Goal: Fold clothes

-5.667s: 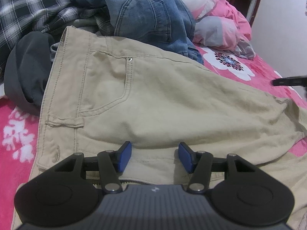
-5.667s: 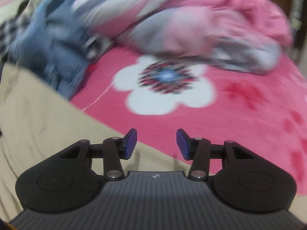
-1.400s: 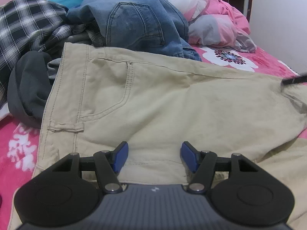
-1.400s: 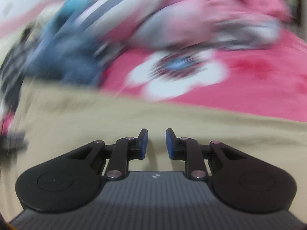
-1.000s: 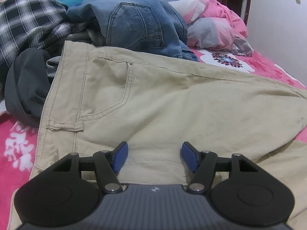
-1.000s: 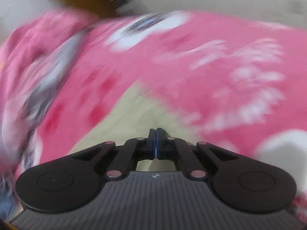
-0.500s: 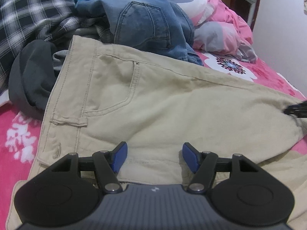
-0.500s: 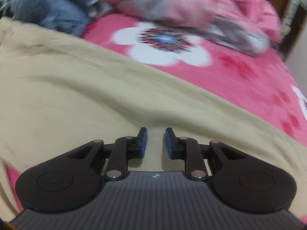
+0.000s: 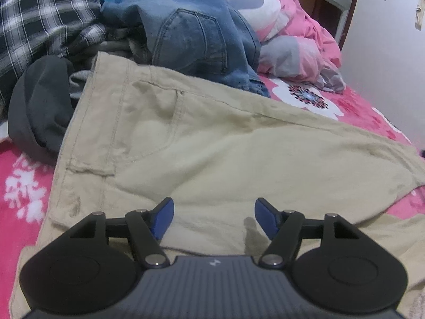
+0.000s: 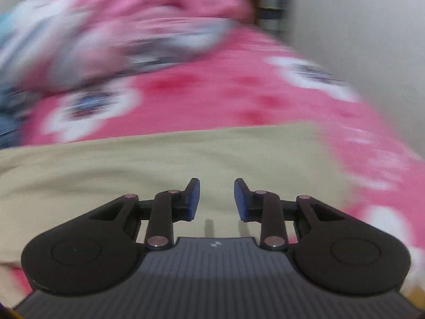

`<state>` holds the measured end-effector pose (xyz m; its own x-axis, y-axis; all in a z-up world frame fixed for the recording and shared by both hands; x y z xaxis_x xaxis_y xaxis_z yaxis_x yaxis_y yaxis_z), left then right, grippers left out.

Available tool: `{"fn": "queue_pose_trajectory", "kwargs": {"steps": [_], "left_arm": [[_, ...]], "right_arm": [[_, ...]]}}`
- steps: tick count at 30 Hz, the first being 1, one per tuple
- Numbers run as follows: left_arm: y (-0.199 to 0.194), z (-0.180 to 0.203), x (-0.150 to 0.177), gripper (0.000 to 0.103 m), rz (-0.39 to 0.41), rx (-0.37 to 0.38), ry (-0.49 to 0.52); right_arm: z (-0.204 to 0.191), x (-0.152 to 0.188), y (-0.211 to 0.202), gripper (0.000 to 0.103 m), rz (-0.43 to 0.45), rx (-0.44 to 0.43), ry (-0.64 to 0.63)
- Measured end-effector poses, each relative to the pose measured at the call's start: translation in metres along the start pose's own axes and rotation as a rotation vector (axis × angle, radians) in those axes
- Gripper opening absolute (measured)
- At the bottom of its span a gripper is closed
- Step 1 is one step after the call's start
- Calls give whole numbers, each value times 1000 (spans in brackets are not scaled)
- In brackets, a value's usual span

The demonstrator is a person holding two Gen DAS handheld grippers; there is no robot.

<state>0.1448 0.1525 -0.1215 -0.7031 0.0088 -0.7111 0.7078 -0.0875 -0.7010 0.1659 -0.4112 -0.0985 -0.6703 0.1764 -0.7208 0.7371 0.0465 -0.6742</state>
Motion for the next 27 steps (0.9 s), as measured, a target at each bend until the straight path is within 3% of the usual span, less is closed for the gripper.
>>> {"fn": "queue_pose_trajectory", "kwargs": {"steps": [2,4,7,8,11,13,20,27], "left_arm": [[-3,2,5,69,-17,-14,18],[-11,2,7,69,-19,-12,28],[-29,-2,6,69,4,8,32],[-36,-3,5,69,18,17,32],[-57,0,0,69,66,32,50],[-69,5,-2,69,90,37,65],[-109,26,3,70,108,52,110],[-138,27,14,72,114,37,108]], "right_arm": [[-31,15,15,27,-51,-78,-31],[-24,36,21,28,-111,-17,-37],[24,66,-11,28,-135,296,-4],[33,70,-29,29,-105,327,42],[37,83,-93,34,35,219,188],[25,87,-118,44,74,234,165],[-16,92,-130,54,126,241,37],[-27,105,-135,64,122,249,3]]}}
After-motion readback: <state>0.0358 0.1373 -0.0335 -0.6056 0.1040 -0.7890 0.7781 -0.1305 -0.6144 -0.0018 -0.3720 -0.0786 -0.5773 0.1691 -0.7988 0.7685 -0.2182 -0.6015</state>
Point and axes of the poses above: each gripper's, at about its wrist camera, not at the fingertips, and y roughly the way its jaws point, z to its right, x to its underside, the point moved 7 cm from there along y, roughly the way its jaws point, and after that the axes turned 9 degrees about -x, right-handed, at the moved point
